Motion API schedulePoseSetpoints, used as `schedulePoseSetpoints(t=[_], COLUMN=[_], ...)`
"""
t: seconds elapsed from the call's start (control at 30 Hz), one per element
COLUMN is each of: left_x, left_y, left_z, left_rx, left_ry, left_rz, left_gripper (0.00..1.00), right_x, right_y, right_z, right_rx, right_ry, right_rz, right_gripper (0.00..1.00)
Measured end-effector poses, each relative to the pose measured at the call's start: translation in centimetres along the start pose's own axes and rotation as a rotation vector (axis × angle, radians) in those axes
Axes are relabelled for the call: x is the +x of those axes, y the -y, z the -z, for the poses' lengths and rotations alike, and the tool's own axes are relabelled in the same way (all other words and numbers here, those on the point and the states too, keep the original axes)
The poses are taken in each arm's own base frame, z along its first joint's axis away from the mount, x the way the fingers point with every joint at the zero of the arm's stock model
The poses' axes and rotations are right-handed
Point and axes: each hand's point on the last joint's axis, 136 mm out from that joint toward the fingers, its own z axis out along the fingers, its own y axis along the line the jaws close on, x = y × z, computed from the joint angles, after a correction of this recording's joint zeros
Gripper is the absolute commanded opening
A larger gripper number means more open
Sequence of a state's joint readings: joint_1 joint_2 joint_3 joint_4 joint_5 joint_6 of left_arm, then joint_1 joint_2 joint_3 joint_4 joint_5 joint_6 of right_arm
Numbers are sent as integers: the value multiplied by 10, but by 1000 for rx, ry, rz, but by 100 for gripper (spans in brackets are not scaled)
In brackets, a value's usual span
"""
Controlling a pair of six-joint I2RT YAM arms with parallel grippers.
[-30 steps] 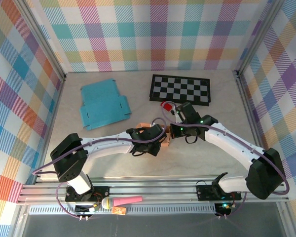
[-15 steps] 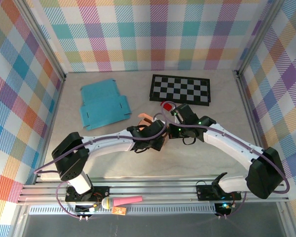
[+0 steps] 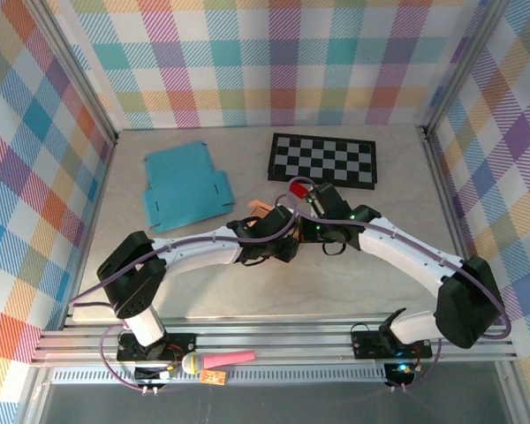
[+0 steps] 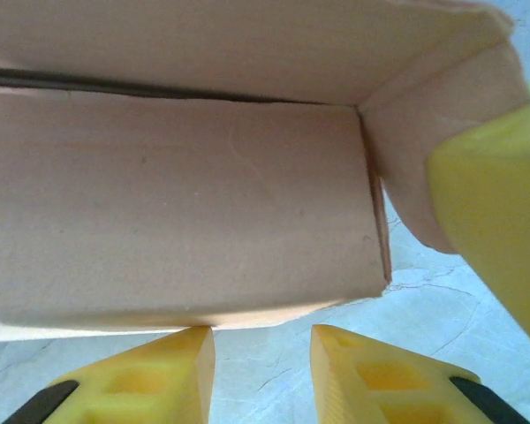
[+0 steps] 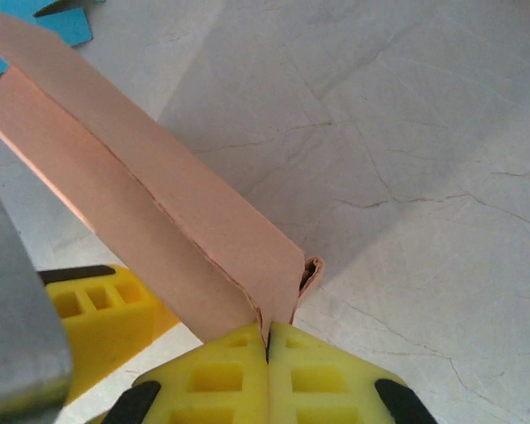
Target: Fold the paper box
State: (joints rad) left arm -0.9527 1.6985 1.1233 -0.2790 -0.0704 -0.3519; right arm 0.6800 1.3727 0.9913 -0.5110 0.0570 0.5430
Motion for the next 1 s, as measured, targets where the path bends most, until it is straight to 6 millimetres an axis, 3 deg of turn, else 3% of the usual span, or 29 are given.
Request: schedulePoseSetpoints(t=[1.0], left_x=[3], left_y=[3], left_z=[-7], left_rx=[60], left_ry=[3], left_rz=[59], left_gripper=[25], right_x=[-10], right_y=[-5], right_z=[-2], right_rx=[32], right_ry=[-4], right_rz=[-213], right_gripper=[0])
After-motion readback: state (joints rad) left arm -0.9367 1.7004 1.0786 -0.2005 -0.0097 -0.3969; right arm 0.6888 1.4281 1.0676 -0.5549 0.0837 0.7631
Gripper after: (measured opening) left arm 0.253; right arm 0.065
